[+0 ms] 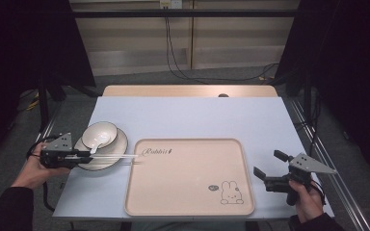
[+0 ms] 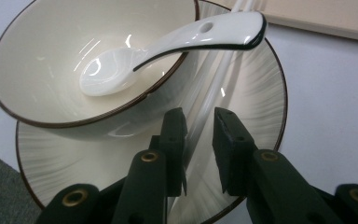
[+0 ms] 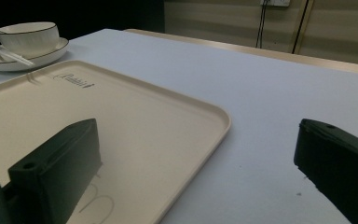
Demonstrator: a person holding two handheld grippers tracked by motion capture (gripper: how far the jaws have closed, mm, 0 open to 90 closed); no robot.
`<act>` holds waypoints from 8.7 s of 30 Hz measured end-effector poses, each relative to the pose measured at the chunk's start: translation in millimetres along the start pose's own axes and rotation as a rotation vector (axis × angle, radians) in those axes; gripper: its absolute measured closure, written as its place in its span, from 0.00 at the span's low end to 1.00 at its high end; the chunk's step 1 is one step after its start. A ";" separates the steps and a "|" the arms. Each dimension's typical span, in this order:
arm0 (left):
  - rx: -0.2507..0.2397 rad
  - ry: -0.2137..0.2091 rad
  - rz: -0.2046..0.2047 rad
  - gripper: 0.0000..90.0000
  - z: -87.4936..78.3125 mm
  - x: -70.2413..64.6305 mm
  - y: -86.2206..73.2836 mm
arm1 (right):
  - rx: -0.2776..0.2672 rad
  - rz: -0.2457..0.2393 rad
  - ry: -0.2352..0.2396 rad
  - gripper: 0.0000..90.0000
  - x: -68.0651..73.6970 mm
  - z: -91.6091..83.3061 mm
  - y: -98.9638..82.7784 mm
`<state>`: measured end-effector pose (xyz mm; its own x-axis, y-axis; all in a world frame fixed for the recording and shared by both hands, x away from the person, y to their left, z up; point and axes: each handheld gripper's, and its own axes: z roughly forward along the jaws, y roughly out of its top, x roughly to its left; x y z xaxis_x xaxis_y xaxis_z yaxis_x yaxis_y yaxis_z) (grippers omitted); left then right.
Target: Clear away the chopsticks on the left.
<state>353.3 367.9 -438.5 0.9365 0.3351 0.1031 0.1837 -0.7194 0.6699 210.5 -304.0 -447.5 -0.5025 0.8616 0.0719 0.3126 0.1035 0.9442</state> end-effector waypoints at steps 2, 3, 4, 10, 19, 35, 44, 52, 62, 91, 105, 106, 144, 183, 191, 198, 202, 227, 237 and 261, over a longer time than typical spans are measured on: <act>0.008 -0.011 0.011 0.82 3.3 -1.4 1.5 | 0.000 -0.001 0.000 0.00 -0.1 -0.1 0.0; 0.027 -0.033 0.022 0.82 7.0 -2.7 3.6 | -0.001 -0.002 0.003 0.00 -0.3 -0.1 0.0; 0.030 -0.035 0.025 0.80 8.6 -3.3 4.9 | -0.001 -0.001 -0.004 0.00 -0.3 0.1 -0.1; 0.053 -0.065 0.053 0.81 15.9 -6.5 10.4 | 0.002 0.000 -0.008 0.00 -0.5 0.0 -0.1; 0.086 -0.105 0.080 0.88 19.6 -7.1 13.5 | 0.002 0.005 -0.008 0.00 -0.7 -0.1 -0.2; 0.020 -0.136 -0.065 0.94 7.2 -12.6 14.3 | 0.006 0.013 -0.003 0.00 -0.8 0.3 -0.3; -0.055 -0.118 -0.171 0.94 -7.3 -28.4 19.7 | 0.004 0.016 -0.003 0.00 -1.2 0.1 -0.1; -0.089 -0.037 -0.279 0.94 -17.8 -55.0 28.4 | 0.002 0.016 0.001 0.00 -0.6 0.3 0.1; -0.141 0.032 -0.398 0.94 -23.6 -91.9 44.6 | 0.000 0.018 0.005 0.00 -0.2 0.7 0.3; -0.135 0.209 -0.746 0.94 45.5 -150.3 94.8 | -0.001 0.007 0.004 0.00 -0.6 1.3 0.5; -0.022 0.285 -0.866 0.94 81.0 -144.5 118.0 | 0.005 -0.003 0.007 0.00 -0.7 2.2 0.4; -0.022 0.282 -0.877 0.94 84.1 -145.4 119.1 | 0.005 0.000 0.007 0.00 -0.3 2.0 0.4; -0.101 0.221 -0.695 0.39 90.7 -143.4 109.8 | 0.005 0.003 0.016 0.00 0.4 1.3 0.3; -0.149 0.083 -0.215 0.26 -35.8 -55.7 8.1 | 0.007 0.003 0.017 0.00 0.5 2.6 0.5; -0.030 0.039 -0.193 0.20 -23.8 -26.2 1.5 | 0.008 0.006 0.019 0.00 0.6 2.4 0.5; 0.001 0.033 -0.169 0.39 -16.0 -10.0 0.8 | 0.011 0.003 0.020 0.00 0.3 2.8 0.4; 0.018 0.045 -0.152 0.50 -10.3 -0.9 2.4 | 0.008 0.006 0.019 0.00 0.3 2.8 0.4; 0.117 -0.041 -0.054 0.86 17.0 -1.9 14.2 | 0.009 0.005 0.016 0.00 0.7 2.6 0.3; 0.096 -0.059 -0.088 0.94 13.7 -6.4 19.2 | 0.009 0.005 0.017 0.01 0.4 2.7 0.3; -0.034 -0.062 -0.304 0.94 -4.6 -37.1 30.9 | 0.006 0.005 0.015 0.00 -0.1 2.5 0.7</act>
<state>322.9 336.0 -418.2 0.8566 0.4937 -0.1503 0.4495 -0.5708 0.6871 212.8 -302.8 -447.6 -0.5129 0.8545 0.0817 0.3201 0.1021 0.9419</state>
